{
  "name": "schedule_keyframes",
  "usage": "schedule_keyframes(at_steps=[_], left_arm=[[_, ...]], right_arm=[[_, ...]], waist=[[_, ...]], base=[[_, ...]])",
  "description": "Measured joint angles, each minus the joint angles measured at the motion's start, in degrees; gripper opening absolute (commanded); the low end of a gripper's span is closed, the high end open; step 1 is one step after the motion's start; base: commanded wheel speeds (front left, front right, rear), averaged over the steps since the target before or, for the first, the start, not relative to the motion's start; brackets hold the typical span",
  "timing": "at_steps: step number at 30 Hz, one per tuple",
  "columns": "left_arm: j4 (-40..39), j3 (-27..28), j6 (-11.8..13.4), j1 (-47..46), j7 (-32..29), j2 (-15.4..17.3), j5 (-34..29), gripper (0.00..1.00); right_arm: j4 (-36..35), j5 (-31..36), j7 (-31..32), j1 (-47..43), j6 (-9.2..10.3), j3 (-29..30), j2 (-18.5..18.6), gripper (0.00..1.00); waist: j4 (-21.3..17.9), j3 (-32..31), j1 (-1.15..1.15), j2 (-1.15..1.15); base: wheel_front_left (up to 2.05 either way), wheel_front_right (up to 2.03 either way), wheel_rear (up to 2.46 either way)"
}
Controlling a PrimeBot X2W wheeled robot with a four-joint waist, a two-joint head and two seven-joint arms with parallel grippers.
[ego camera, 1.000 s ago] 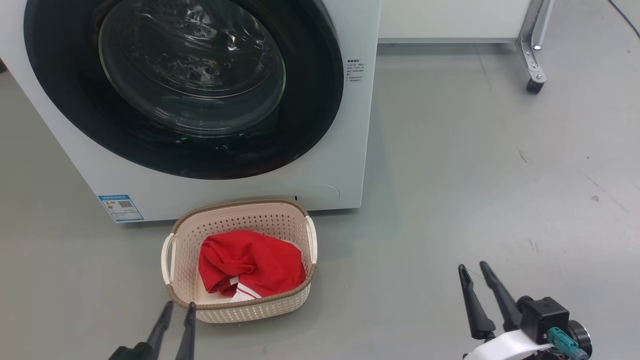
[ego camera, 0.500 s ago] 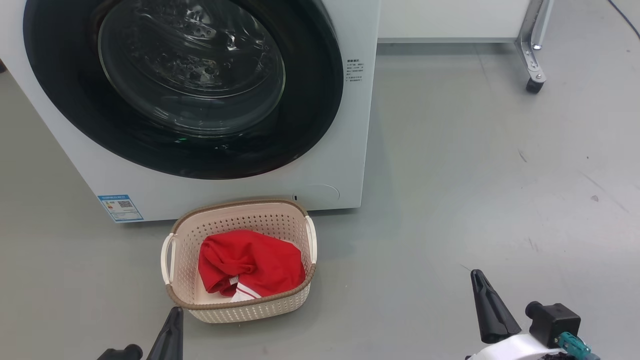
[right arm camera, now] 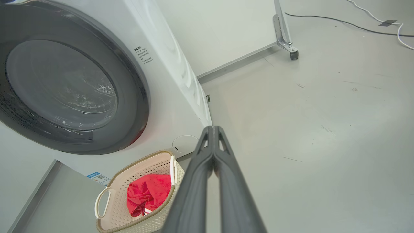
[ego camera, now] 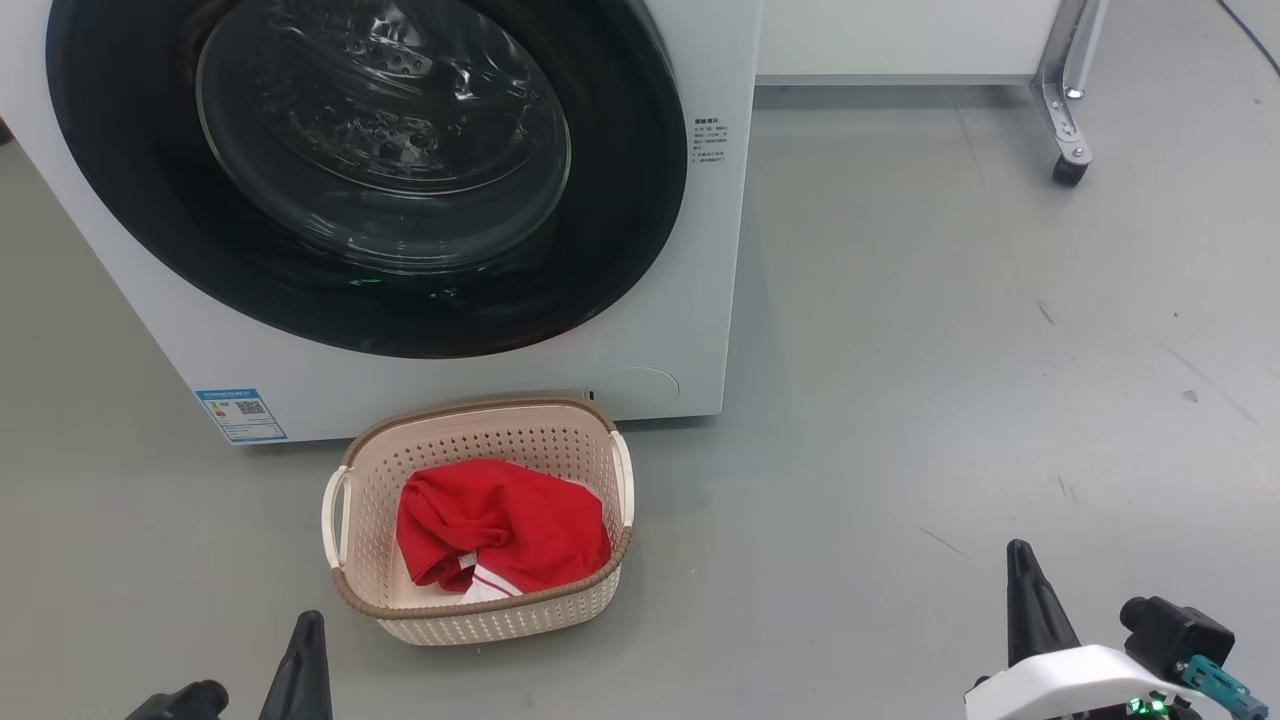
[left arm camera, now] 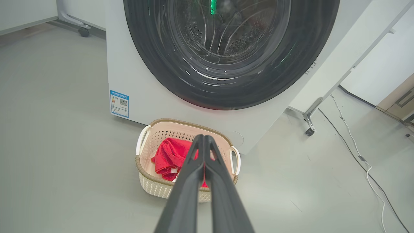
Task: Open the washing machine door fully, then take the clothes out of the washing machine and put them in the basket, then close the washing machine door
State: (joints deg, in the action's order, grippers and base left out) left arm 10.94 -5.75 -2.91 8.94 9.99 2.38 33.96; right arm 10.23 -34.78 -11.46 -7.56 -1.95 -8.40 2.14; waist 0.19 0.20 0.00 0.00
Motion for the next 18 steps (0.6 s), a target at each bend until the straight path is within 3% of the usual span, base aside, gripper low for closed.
schedule_keyframes(at_steps=[18], left_arm=[[1.2,1.98,-1.0,-2.57,-3.76,0.07,14.34,0.0]], right_arm=[[0.27,-15.15,3.42,1.7,-0.53,2.52,1.32,0.0]], waist=[[-0.02,0.02,0.0,0.0]], base=[[0.0,0.0,0.0]])
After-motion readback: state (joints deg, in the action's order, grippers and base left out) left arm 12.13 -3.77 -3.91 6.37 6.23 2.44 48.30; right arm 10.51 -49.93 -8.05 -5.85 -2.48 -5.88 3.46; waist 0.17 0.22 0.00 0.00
